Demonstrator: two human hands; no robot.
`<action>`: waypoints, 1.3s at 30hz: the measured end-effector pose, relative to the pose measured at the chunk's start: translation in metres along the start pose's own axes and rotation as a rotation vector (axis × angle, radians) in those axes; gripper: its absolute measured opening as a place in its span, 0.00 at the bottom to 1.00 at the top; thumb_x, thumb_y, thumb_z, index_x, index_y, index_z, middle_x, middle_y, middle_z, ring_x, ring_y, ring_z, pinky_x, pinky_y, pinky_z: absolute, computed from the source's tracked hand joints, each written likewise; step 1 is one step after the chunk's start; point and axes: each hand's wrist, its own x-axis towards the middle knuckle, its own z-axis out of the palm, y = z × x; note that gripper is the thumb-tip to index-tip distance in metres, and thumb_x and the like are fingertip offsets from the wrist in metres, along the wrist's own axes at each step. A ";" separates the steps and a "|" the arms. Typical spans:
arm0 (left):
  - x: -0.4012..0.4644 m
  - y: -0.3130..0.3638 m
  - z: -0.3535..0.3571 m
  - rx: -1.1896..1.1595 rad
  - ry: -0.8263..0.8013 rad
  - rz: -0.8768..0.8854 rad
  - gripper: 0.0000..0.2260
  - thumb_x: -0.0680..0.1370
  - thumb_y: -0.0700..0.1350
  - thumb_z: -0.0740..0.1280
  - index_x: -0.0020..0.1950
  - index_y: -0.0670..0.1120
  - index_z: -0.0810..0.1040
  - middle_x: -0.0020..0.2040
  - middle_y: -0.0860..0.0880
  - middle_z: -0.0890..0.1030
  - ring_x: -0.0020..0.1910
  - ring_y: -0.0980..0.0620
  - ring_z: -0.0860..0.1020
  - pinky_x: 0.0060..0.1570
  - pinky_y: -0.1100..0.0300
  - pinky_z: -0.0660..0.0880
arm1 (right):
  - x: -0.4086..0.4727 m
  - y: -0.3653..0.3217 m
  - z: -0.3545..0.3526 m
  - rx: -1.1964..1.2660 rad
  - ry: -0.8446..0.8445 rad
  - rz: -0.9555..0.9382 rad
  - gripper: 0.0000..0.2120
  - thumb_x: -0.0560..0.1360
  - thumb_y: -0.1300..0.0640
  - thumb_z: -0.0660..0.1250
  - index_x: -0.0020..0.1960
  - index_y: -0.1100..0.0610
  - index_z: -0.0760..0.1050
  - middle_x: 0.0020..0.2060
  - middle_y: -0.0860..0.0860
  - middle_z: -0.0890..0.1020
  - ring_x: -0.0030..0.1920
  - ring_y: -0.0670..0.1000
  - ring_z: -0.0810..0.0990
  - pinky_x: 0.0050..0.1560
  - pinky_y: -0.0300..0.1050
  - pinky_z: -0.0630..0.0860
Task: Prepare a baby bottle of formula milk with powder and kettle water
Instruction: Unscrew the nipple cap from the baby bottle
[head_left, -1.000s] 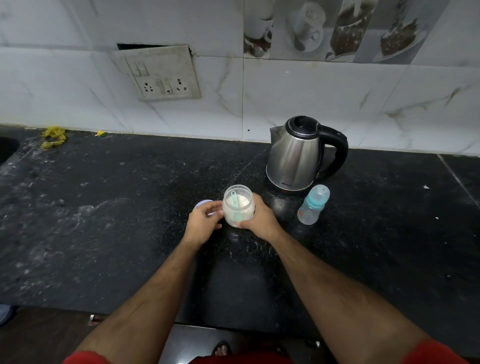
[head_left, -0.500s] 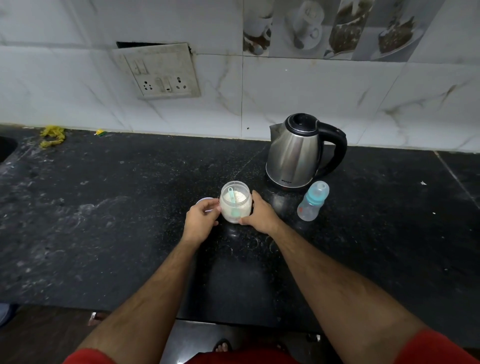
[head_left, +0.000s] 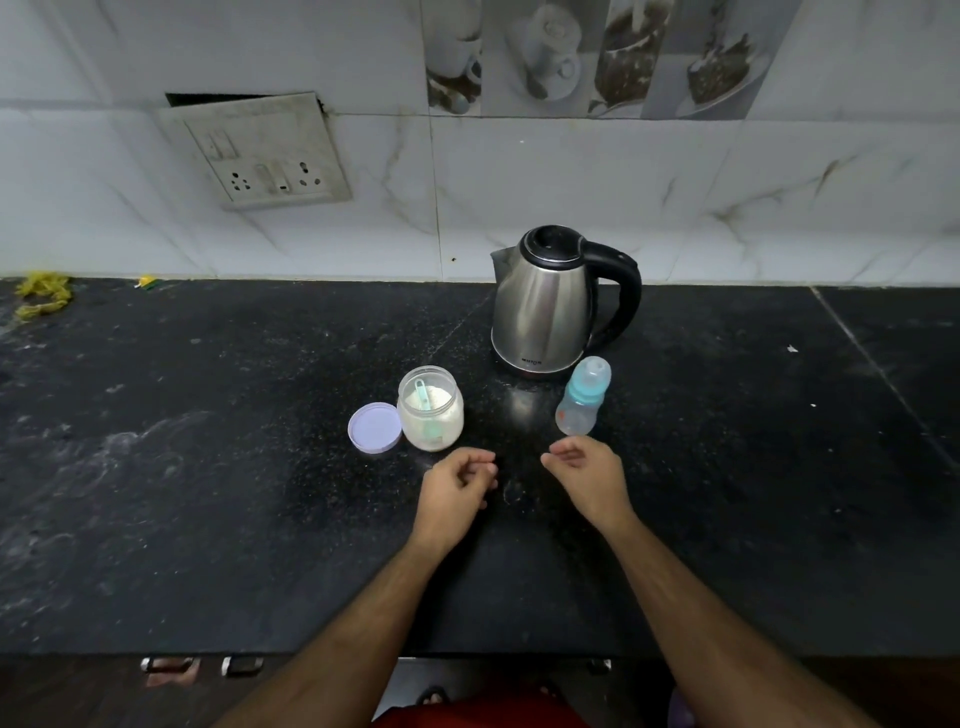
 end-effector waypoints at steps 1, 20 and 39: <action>0.004 0.003 0.007 0.010 -0.020 0.001 0.06 0.79 0.39 0.68 0.51 0.50 0.80 0.45 0.47 0.84 0.44 0.52 0.84 0.36 0.61 0.80 | 0.001 0.005 -0.007 0.002 0.034 0.017 0.05 0.72 0.58 0.76 0.47 0.55 0.82 0.41 0.47 0.84 0.45 0.45 0.83 0.54 0.47 0.81; 0.096 0.057 0.079 0.130 -0.278 -0.008 0.26 0.77 0.36 0.69 0.74 0.45 0.69 0.70 0.46 0.76 0.66 0.49 0.77 0.67 0.46 0.74 | 0.067 0.003 -0.056 0.076 -0.124 0.121 0.33 0.70 0.71 0.72 0.72 0.58 0.68 0.70 0.55 0.74 0.70 0.54 0.73 0.69 0.50 0.70; 0.050 0.061 0.050 0.038 -0.322 0.114 0.15 0.76 0.41 0.73 0.62 0.44 0.81 0.57 0.48 0.84 0.57 0.54 0.83 0.63 0.54 0.77 | 0.002 0.007 -0.046 0.155 -0.102 -0.041 0.33 0.63 0.45 0.79 0.65 0.52 0.75 0.55 0.46 0.83 0.55 0.46 0.82 0.60 0.51 0.79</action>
